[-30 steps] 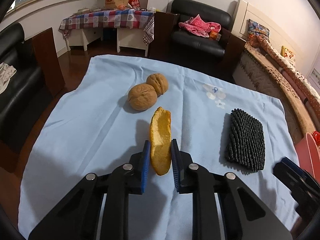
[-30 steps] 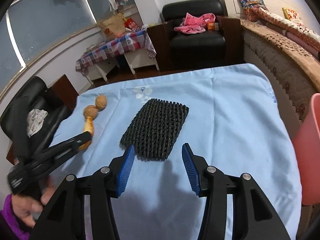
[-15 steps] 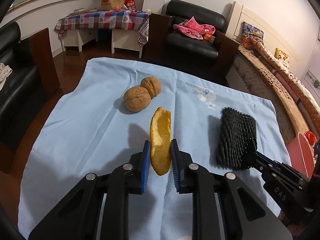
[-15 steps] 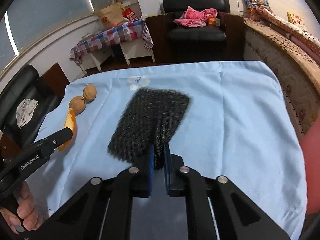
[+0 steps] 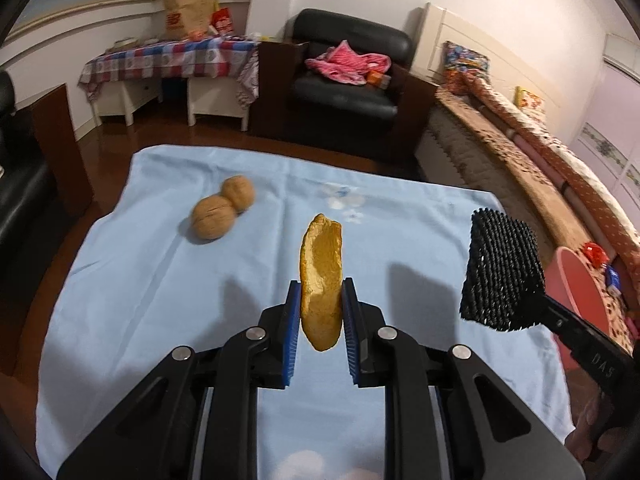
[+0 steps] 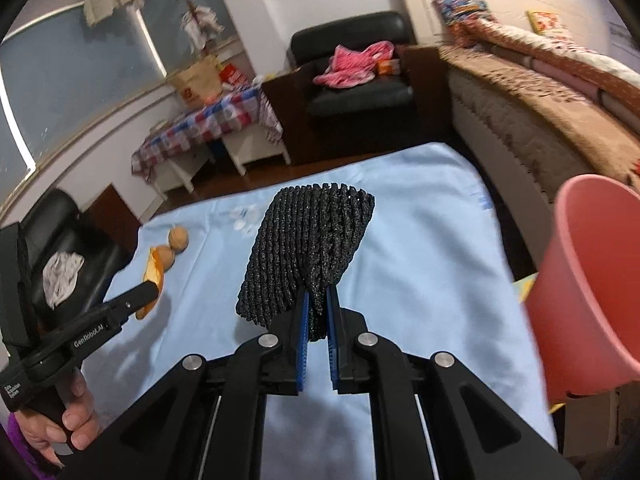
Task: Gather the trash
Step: 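Carry the black mat and orange peel in both tools over the pink bucket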
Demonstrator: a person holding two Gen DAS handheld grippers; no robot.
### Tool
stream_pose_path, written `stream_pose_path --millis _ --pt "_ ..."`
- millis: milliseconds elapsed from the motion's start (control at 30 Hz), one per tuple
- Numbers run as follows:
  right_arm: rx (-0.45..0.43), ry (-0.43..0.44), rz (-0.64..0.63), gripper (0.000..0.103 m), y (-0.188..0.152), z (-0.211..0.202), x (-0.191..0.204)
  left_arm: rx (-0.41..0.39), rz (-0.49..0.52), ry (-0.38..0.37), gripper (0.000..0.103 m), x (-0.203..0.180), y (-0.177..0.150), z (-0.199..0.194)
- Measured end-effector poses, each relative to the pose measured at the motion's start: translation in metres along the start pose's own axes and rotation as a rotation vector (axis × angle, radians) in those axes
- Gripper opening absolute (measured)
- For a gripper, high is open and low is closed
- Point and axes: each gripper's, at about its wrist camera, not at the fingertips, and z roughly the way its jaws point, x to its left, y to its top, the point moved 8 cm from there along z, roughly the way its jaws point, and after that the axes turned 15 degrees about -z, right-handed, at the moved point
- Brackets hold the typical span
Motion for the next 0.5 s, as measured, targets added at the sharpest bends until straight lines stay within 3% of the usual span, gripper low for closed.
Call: stream_pose_path --millis 500 --pt "-0.088 -0.18 0.104 0.008 -0.005 -0.076 -0.085 0.01 0.16 -0.136 0.02 -0.099 -0.019 -0.013"
